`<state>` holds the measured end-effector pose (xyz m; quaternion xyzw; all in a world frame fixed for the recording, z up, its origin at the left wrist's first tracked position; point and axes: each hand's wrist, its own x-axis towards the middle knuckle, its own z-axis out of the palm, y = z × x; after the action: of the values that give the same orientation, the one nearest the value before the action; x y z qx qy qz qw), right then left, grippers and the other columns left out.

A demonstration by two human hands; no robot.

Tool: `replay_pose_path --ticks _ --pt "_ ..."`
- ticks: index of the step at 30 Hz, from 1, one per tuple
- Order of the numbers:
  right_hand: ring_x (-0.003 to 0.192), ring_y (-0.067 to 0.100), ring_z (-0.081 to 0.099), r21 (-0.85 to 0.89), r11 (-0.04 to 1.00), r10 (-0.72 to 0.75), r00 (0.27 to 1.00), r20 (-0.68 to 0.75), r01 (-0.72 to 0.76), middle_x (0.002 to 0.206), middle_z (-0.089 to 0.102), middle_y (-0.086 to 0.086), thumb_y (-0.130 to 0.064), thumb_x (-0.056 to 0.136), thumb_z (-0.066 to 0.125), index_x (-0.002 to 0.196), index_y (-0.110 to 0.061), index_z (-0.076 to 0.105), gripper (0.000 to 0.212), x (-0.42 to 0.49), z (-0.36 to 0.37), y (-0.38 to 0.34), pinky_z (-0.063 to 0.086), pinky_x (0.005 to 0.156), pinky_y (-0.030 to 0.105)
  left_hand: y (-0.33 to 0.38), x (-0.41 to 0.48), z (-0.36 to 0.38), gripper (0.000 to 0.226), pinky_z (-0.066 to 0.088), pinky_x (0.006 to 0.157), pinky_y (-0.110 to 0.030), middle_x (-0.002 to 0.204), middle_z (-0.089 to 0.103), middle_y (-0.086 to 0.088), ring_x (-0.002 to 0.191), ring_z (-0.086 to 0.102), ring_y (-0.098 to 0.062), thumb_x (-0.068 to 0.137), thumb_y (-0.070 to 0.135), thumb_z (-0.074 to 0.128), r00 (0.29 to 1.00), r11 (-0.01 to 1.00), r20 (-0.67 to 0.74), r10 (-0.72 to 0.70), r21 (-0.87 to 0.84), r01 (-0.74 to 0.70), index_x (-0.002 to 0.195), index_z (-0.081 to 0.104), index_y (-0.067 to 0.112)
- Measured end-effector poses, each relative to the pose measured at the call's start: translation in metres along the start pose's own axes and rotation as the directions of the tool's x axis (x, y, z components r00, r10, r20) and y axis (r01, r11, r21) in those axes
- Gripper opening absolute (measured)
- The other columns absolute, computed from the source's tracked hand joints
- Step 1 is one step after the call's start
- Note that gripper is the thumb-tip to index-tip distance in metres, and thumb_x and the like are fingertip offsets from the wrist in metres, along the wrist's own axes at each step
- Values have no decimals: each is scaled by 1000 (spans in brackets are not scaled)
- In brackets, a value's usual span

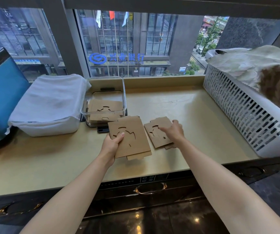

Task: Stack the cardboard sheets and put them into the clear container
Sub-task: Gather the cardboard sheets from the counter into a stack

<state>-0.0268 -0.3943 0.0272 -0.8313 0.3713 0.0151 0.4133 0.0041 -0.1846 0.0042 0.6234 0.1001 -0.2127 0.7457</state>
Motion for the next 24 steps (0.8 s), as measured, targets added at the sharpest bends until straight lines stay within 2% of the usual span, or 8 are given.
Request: replay_pose_path --ticks 3,7,12,17,20,24 --pt "133 32 32 -113 990 84 996 -22 -86 144 33 17 -36 79 70 138 -2 31 79 10 -5 10 35 106 44 -2 1 -7 35 51 62 -31 103 61 -8 80 59 -16 88 12 58 999 1000 -36 -12 -17 11 121 45 10" --pt "135 30 29 -208 965 165 986 0 -161 144 33 15 -42 68 78 139 -2 26 97 16 -2 15 32 107 43 -4 1 -12 28 55 47 -24 88 61 -1 75 59 -15 87 9 58 996 999 -74 -39 -38 36 113 46 12" --pt "135 31 30 -290 932 221 975 -13 -215 143 35 15 -40 60 84 138 -1 29 103 20 5 16 30 107 41 -5 3 -16 29 50 60 -30 93 61 -4 76 60 -16 87 10 58 994 998 -96 -44 -48 39 113 46 13" --pt "132 31 33 -255 934 263 965 17 -250 142 34 15 -39 60 85 138 -3 31 102 23 6 17 33 107 40 -6 3 -19 29 54 53 -30 91 61 -3 76 60 -17 87 11 59 993 998 -106 -47 -39 43 112 46 13" --pt "130 31 37 -198 946 265 964 15 -257 141 34 15 -37 59 86 136 -4 34 99 22 8 20 37 104 39 -7 3 -19 29 51 58 -30 90 61 -2 76 60 -17 87 11 58 994 998 -103 -45 -45 41 113 45 13" --pt "121 31 50 -18 979 202 978 49 -201 132 51 13 -24 63 84 127 -4 37 81 20 4 23 43 87 35 -8 3 -19 30 50 60 -32 89 61 -3 77 60 -18 87 10 58 994 998 -103 -40 -51 35 114 45 12"
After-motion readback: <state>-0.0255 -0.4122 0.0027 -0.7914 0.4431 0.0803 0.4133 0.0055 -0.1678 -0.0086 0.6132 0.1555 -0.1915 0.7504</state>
